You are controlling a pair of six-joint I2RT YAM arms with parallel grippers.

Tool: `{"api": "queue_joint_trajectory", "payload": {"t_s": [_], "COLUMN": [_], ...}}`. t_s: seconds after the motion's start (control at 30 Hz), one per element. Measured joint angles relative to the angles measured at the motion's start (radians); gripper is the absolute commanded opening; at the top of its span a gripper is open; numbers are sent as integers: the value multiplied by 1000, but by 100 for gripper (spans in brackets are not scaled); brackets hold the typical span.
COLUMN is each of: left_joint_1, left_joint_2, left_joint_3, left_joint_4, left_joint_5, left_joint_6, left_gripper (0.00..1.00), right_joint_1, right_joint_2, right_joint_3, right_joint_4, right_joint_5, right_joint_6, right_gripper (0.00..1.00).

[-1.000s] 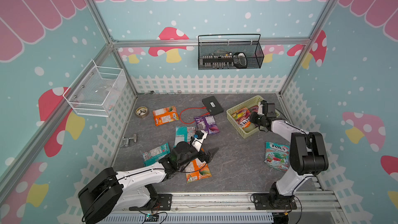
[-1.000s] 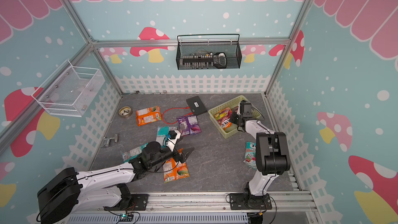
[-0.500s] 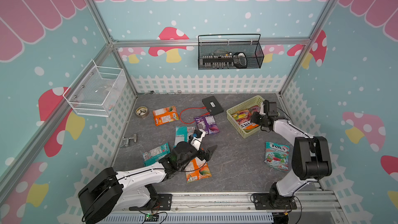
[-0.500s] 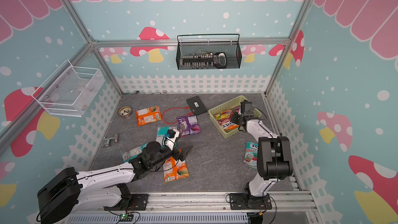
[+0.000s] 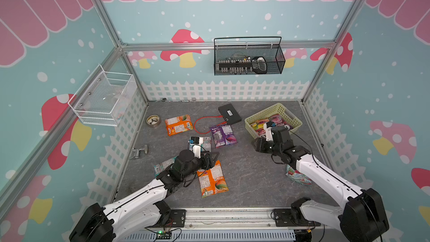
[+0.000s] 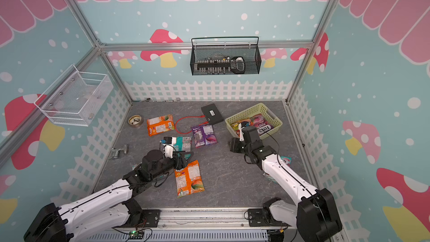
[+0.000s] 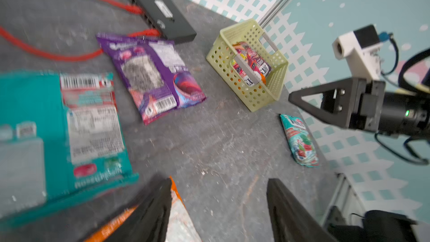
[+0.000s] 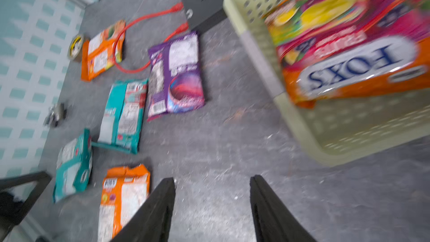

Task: Put the candies in the basket
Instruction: Pick up the candy at the center of the board.

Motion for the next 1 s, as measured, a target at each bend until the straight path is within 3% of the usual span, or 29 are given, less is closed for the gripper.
{"api": "queue_joint_trajectory", "payload": {"t_s": [0.1,0.37,0.53,1.0], "left_joint_1": [8,83,107,116], "left_joint_2": [-26,-35,-11,3], "left_joint_3": [-20,-116,-146,-178], "left_joint_4": [-80,-177,-203,-170], "left_joint_5": [24,34,34,44], "left_joint_6": [-64,-214,-247,-273], "left_gripper": [40,37,37,46], "right_joint_1": [108,317,365,389], "right_joint_2": [19,309,444,565], "right_joint_3": [-27,8,48,49], "right_joint_4": [29,182,240,402], "right_joint_5": [-24,-76,-121,-222], "right_joint_6": [22,24,25,97], "right_gripper": [51,47,47,50]}}
